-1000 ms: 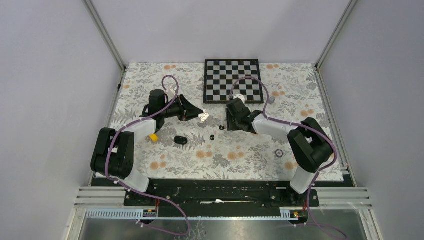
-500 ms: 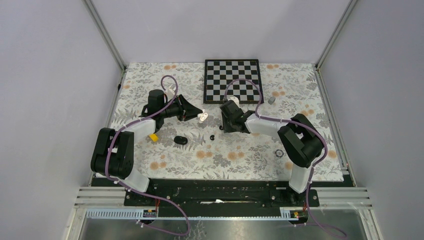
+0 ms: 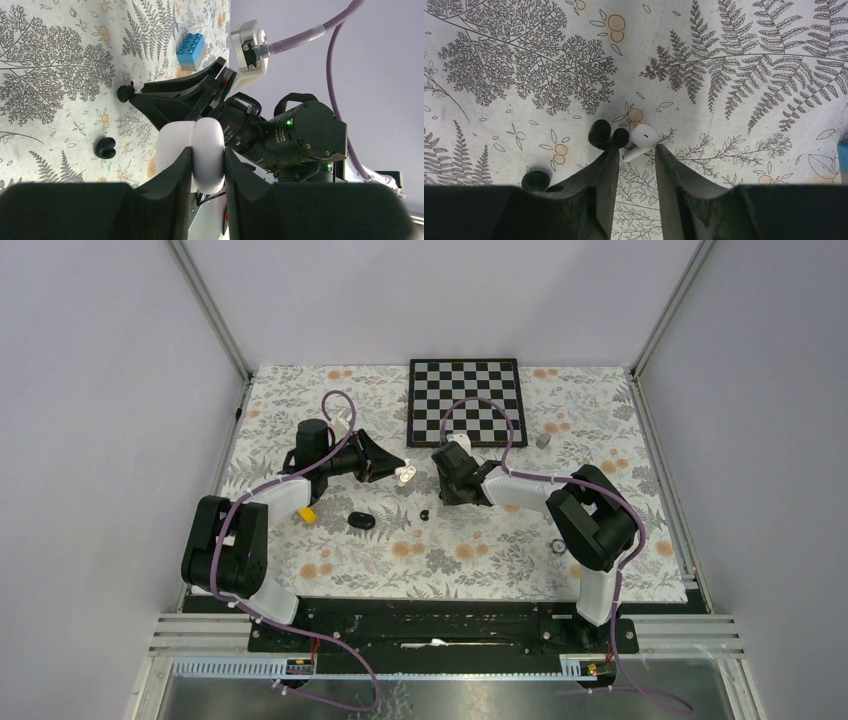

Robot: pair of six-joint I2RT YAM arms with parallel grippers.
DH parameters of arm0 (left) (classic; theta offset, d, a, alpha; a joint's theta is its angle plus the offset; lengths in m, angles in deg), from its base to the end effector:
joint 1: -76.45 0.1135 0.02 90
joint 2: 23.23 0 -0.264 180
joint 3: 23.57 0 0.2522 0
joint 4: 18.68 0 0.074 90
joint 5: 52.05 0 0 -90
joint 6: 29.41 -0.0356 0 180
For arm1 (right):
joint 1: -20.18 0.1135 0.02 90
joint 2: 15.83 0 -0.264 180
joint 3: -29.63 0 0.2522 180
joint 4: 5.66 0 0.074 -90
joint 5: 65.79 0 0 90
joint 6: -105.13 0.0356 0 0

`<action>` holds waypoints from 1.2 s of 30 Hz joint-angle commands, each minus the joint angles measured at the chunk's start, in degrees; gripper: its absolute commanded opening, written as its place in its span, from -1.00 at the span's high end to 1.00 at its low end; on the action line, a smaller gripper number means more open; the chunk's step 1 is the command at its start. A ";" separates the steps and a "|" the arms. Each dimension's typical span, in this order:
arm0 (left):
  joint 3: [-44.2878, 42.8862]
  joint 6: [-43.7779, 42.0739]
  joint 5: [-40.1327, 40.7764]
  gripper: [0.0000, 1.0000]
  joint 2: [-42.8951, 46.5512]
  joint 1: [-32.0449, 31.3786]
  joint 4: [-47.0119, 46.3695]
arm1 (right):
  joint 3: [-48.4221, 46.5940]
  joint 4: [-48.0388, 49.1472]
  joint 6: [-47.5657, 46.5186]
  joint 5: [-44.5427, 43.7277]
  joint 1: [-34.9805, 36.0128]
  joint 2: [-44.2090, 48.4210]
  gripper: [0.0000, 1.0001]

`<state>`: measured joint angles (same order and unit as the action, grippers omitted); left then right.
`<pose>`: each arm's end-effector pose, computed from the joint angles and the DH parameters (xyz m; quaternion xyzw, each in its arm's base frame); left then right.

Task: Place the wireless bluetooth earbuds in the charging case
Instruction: Pick up the earbud from the center of the board.

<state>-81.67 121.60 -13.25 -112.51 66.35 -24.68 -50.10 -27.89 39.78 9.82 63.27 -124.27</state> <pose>0.3098 -0.0834 0.2059 -0.1181 0.7870 -0.5778 0.1811 0.2931 0.2621 0.1586 -0.1085 0.9297 0.0868 0.3412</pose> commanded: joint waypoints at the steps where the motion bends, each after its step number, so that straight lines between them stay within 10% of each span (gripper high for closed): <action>1: 0.24 -0.81 -0.84 1.00 2.18 0.35 -2.20 | -1.08 -2.37 -2.41 -4.53 0.80 0.98 0.23; 36: 1.01 -1.93 -1.50 1.00 3.82 0.79 -0.69 | -8.59 -6.33 -1.50 -6.13 0.44 -3.29 0.26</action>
<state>-80.95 120.77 -13.53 -110.93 66.61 -23.94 -55.02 -31.41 37.94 6.96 63.79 -126.26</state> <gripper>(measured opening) 0.275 0.371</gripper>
